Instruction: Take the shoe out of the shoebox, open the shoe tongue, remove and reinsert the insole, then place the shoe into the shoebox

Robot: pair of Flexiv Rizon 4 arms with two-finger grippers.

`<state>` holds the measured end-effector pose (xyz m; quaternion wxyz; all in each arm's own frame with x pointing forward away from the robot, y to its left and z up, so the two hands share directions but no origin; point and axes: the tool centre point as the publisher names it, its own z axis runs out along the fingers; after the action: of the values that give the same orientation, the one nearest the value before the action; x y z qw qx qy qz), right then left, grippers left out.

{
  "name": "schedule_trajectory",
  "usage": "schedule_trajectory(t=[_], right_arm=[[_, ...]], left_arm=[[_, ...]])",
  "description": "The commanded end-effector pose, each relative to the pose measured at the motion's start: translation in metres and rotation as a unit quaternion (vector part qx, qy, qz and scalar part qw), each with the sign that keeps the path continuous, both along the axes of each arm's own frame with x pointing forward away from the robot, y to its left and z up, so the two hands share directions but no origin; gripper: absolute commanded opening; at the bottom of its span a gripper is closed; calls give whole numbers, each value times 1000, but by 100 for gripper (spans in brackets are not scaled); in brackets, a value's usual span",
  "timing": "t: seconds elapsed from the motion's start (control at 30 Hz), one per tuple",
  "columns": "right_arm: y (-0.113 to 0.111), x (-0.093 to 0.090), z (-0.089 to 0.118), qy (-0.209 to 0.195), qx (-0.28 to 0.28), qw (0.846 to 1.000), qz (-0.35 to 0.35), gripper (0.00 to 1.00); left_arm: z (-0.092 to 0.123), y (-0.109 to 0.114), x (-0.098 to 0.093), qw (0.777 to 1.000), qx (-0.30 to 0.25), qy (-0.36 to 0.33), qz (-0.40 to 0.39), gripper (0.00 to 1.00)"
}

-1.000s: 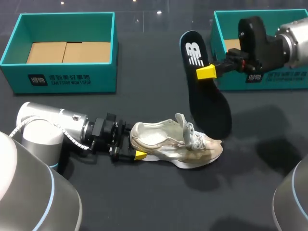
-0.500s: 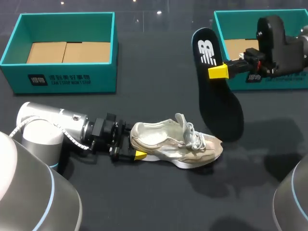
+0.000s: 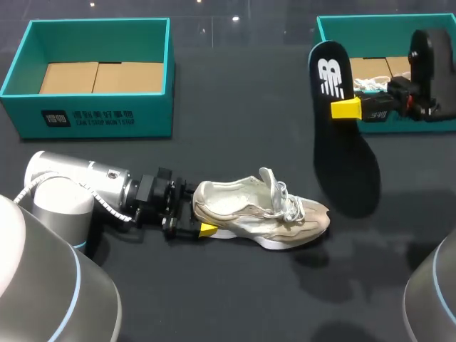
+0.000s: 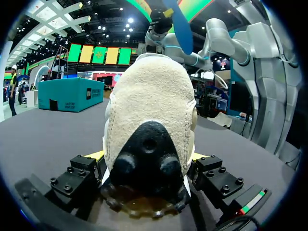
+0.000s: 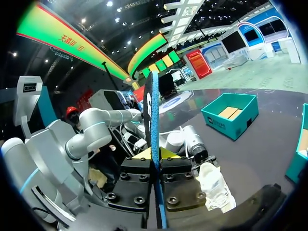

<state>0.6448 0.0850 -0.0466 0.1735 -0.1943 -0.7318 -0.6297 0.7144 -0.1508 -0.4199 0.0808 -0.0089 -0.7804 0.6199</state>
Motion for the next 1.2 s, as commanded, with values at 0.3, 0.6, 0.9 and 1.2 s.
schedule_trajectory(t=[0.3, 0.6, 0.9, 1.2], right_arm=[[2, -19, -15, -14, 31, 998, -45, 0], [2, -19, -15, -14, 31, 998, -45, 0], [-4, -26, -6, -10, 29, 998, -47, 0], [-5, -27, -5, -5, 31, 999, -45, 0]], left_arm=[[-2, 1, 1, 1000, 0, 0, 0, 0], [-2, 1, 1, 1000, 0, 0, 0, 0], [-2, 1, 1, 1000, 0, 0, 0, 0], [-2, 1, 1, 1000, 0, 0, 0, 1]])
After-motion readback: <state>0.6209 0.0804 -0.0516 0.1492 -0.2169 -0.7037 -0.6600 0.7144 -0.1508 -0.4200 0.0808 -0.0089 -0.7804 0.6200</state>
